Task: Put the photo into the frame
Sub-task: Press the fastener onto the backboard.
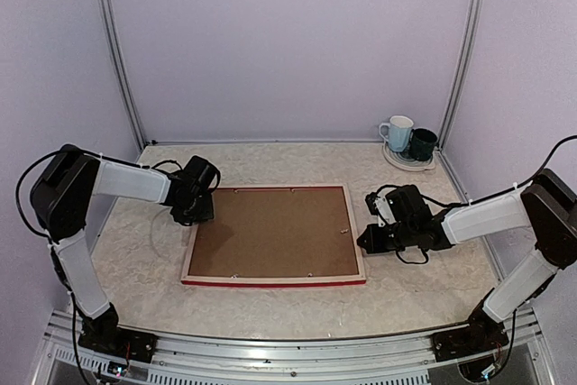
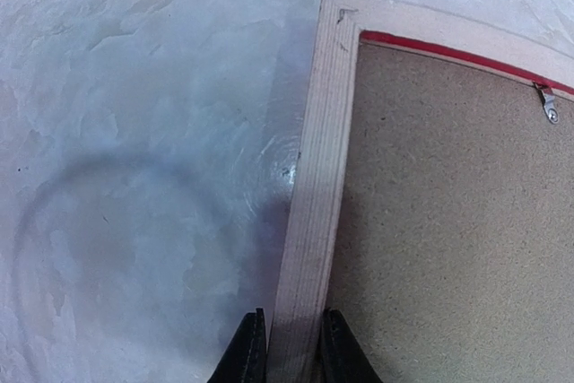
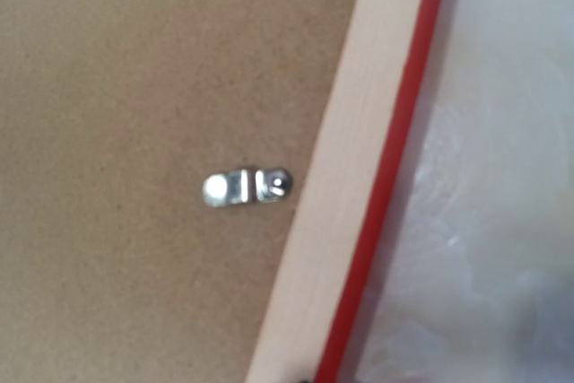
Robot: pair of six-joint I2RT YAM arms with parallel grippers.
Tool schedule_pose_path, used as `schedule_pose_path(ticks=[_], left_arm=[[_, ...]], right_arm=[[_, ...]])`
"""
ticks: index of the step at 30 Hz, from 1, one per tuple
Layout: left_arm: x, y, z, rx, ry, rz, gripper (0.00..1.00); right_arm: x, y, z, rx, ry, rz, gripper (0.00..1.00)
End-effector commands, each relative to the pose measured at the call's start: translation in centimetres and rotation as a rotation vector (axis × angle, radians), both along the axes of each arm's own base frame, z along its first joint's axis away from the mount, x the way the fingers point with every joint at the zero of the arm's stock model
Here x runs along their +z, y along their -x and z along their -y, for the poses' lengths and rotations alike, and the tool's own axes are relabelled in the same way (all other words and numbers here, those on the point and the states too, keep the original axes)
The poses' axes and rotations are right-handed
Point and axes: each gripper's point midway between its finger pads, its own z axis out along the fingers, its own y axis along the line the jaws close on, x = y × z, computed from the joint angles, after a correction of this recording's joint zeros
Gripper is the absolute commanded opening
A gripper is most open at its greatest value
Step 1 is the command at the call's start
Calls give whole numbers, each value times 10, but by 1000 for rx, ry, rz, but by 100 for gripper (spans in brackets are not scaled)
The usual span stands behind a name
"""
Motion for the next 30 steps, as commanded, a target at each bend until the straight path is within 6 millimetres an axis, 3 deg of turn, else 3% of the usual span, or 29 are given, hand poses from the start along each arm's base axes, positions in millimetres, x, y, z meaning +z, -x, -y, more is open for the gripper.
schedule_pose_path(ticks=[1,11,17,20,23,30], left_arm=[[-19,22,23,-84,57,-107,25],[48,-9,24,-23,153,80,36],[82,-7,33,-52,205,158,49],[88,2,49,-109,225,167,55],[91,15,70,-171,237,167,61],[99,46,135,-322,351,169,63]], right_arm=[[-34,30,7,43,77,-137,3],[-34,30,7,43,79,-136,3],[-33,30,8,44,82,-132,4],[-30,27,7,48,89,-121,9],[-25,24,7,52,107,-113,20],[-1,9,5,46,125,-57,42]])
